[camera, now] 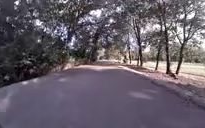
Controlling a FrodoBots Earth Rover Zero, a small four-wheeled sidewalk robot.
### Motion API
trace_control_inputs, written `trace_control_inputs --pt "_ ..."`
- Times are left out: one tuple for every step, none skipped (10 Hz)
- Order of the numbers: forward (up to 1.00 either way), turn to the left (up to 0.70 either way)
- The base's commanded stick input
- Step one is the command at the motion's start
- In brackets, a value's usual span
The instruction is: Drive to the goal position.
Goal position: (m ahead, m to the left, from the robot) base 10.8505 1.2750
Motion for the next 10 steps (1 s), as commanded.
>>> trace_control_inputs --pt "0.70 0.00" --pt "0.70 0.00" --pt "0.70 0.00" --pt "0.70 0.00" --pt "0.70 0.00" --pt "0.70 0.00" --pt "0.70 0.00" --pt "0.70 0.00" --pt "0.70 0.00" --pt "0.70 0.00"
